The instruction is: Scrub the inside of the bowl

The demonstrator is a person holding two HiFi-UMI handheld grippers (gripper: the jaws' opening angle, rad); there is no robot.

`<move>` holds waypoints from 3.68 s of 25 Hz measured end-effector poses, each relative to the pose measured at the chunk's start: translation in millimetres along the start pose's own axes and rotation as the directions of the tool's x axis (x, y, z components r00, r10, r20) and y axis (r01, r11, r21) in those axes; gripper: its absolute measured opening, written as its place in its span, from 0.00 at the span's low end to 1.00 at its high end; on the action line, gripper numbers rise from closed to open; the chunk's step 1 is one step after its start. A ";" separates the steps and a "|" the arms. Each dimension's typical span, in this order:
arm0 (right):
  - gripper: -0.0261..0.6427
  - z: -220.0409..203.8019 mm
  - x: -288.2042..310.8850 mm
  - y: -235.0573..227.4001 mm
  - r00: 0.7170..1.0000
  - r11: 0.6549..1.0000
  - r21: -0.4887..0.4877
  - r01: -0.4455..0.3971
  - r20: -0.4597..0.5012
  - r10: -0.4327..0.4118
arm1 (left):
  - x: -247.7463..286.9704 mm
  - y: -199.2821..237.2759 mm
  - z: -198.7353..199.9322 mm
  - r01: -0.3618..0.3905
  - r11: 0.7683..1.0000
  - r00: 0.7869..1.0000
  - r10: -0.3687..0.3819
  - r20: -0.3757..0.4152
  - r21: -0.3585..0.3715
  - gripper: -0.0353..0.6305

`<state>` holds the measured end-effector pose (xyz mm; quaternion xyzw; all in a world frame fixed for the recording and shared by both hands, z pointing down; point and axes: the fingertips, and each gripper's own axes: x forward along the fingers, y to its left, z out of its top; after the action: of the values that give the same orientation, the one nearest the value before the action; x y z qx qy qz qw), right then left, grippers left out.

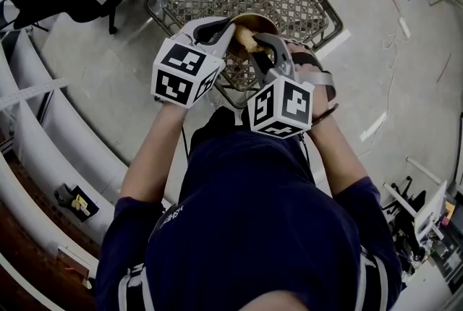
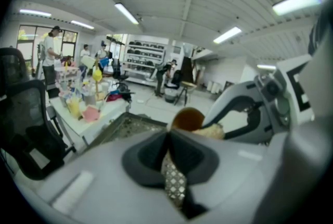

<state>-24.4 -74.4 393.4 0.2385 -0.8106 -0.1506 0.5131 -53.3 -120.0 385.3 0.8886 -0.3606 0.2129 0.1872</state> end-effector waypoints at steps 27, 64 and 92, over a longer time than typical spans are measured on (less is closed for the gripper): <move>0.15 -25.4 -9.8 -4.5 0.999 1.000 0.023 0.013 -0.051 -0.012 | 7.4 1.0 -27.2 -0.029 0.996 0.996 0.036 -0.079 0.086 0.07; 0.15 -1.6 -13.2 15.4 0.999 1.000 0.002 -0.022 0.023 0.022 | 1.1 11.7 -2.2 0.088 0.959 0.990 -0.054 0.131 -0.270 0.07; 0.15 13.5 -25.2 -9.8 0.997 0.998 -0.004 0.070 0.044 -0.070 | -11.4 4.6 0.1 0.137 0.936 0.977 -0.072 0.202 -0.326 0.07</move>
<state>-25.3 -69.0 363.7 0.2621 -0.8122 -0.1761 0.4905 -64.0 -116.8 380.2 0.8773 -0.3597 0.0534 0.3132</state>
